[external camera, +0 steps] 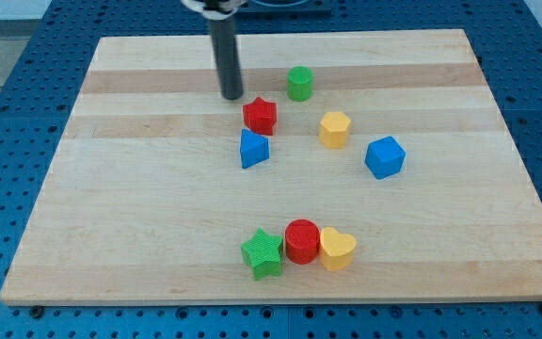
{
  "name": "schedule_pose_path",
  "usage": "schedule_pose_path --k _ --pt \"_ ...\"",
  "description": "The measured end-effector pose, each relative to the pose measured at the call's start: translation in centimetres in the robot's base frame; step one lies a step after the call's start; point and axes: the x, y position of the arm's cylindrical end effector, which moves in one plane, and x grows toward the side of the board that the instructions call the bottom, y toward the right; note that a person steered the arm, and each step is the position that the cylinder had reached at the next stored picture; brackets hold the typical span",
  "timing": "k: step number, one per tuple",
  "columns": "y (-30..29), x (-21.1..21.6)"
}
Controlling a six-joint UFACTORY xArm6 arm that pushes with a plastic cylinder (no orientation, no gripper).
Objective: Push the red star into the blue triangle
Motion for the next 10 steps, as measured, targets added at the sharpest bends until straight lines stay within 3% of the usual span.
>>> schedule_pose_path --k 4,10 --pt "2.8 3.8" --pt "-2.0 6.5"
